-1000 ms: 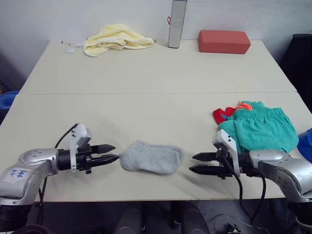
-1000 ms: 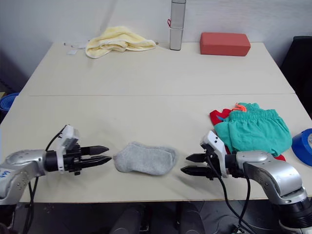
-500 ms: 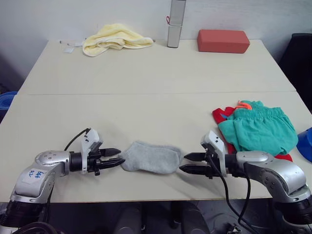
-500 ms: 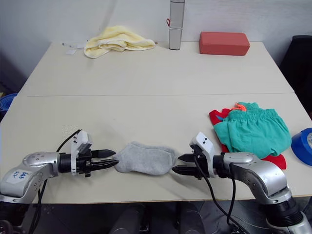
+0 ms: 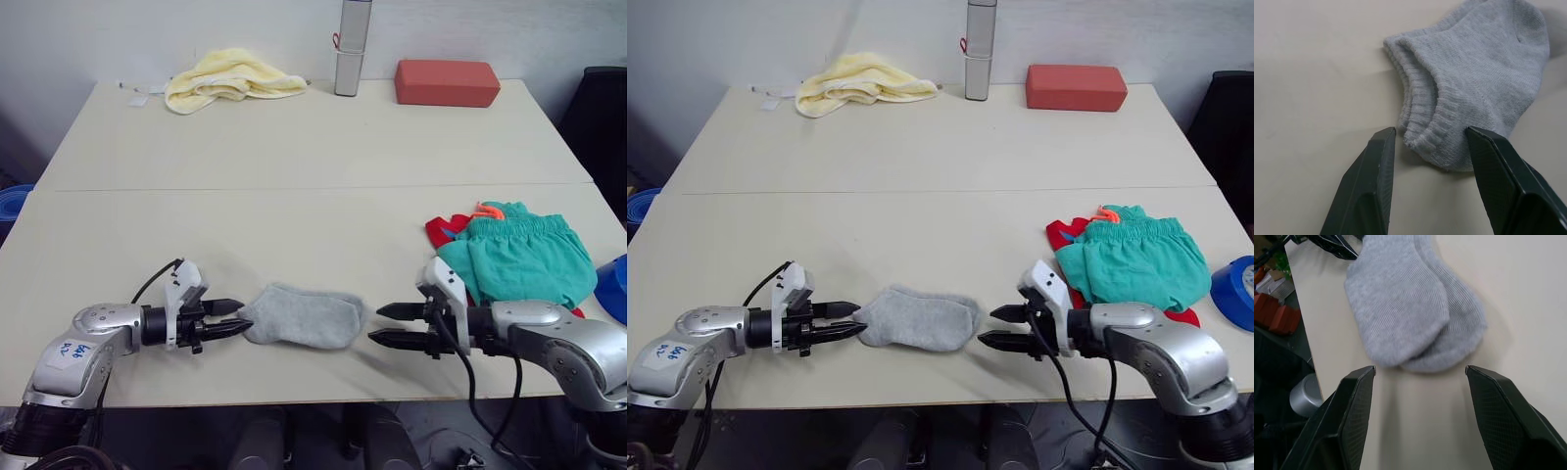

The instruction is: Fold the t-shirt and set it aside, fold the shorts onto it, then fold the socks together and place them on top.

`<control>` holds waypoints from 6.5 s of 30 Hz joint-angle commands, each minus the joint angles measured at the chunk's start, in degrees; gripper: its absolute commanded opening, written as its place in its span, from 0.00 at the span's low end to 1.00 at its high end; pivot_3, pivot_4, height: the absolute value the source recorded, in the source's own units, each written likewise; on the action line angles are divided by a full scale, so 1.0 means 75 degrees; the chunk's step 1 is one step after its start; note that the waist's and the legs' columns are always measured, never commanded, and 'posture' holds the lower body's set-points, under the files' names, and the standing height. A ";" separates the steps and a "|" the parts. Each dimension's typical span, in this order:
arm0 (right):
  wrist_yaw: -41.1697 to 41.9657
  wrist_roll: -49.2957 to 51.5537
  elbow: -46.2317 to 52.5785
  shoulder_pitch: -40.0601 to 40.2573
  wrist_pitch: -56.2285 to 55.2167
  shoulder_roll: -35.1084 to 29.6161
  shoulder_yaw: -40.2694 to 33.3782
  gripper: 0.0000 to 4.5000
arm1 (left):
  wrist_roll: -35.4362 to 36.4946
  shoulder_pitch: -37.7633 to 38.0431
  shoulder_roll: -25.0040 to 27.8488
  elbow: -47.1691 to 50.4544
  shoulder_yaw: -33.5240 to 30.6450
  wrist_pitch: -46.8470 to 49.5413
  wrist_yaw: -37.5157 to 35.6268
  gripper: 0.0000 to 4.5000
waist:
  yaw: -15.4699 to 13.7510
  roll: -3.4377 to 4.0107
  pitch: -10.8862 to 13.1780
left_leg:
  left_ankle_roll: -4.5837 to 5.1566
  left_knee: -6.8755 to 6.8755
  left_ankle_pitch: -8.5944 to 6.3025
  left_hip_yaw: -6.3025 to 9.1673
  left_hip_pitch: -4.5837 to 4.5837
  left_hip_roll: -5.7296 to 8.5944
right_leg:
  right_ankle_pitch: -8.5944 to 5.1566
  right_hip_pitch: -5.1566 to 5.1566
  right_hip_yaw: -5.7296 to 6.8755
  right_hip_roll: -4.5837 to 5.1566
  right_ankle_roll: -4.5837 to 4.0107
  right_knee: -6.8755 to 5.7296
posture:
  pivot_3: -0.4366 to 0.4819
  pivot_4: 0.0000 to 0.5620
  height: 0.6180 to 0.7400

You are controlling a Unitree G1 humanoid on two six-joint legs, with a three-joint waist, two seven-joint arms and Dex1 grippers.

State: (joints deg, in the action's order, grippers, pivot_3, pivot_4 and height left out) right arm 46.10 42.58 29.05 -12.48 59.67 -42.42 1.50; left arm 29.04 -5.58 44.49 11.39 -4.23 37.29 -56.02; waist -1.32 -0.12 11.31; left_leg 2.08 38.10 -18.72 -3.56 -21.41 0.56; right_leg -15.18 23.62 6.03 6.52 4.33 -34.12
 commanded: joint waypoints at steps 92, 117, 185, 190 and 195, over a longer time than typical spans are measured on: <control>0.0050 0.0437 -0.0296 -0.0764 -0.0241 0.0507 0.0198 0.00 | 0.1513 0.0317 0.0231 0.1153 -0.0761 0.1190 0.0122 0.02 | 0.0017 0.0001 0.0001 | 0.0001 -0.0001 -0.0001 0.0000 -0.0004 0.0000 | -0.0001 0.0004 -0.0002 -0.0003 -0.0001 0.0002 | 0.48 0.27 1.00; -0.0303 0.0217 -0.1152 -0.1156 0.0343 0.0537 0.0335 0.00 | 0.1927 -0.0259 0.0347 0.0648 -0.0568 0.2680 0.0830 0.02 | 0.0018 0.0001 0.0001 | -0.0001 0.0002 0.0001 -0.0003 -0.0004 0.0000 | 0.0000 0.0004 -0.0001 -0.0004 0.0000 -0.0005 | 0.48 0.27 1.00; 0.1358 -0.3071 -0.2338 -0.0816 -0.5824 0.2020 0.1624 0.00 | 0.1646 0.0882 -0.0060 0.0455 -0.1452 0.0370 0.0614 0.26 | 0.0204 -0.0005 -0.0003 | -0.0013 0.0003 0.0008 -0.0014 0.0024 -0.0005 | -0.0006 0.0001 -0.0005 -0.0013 -0.0011 -0.0055 | 0.48 0.27 1.00; 0.1127 -0.4039 -0.3236 -0.1131 -0.6348 0.2243 0.2158 0.00 | 0.2451 0.1464 0.0370 0.0832 -0.1763 0.2425 0.1296 0.64 | 0.0143 -0.0005 -0.0002 | -0.0011 0.0004 0.0003 -0.0009 0.0016 -0.0004 | -0.0007 0.0000 0.0000 -0.0012 -0.0010 -0.0064 | 0.48 0.27 1.00; 0.1200 -0.4326 -0.3544 -0.1109 -0.6507 0.2240 0.2237 0.00 | 0.3579 0.0999 -0.0239 0.0936 -0.2055 0.4458 0.2702 0.69 | 0.0160 -0.0004 -0.0003 | -0.0015 0.0010 0.0003 0.0001 0.0023 -0.0002 | -0.0006 -0.0010 -0.0003 -0.0009 -0.0008 -0.0052 | 0.48 0.27 1.00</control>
State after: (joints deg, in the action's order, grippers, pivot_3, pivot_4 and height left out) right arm 54.52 10.71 2.08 -20.94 11.93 -25.08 17.90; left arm 52.79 1.82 43.70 17.41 -20.18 65.84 -38.49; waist -0.12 -0.15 11.28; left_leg 1.93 38.18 -18.68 -3.55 -21.21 0.55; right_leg -15.22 23.54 6.02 6.45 4.26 -34.52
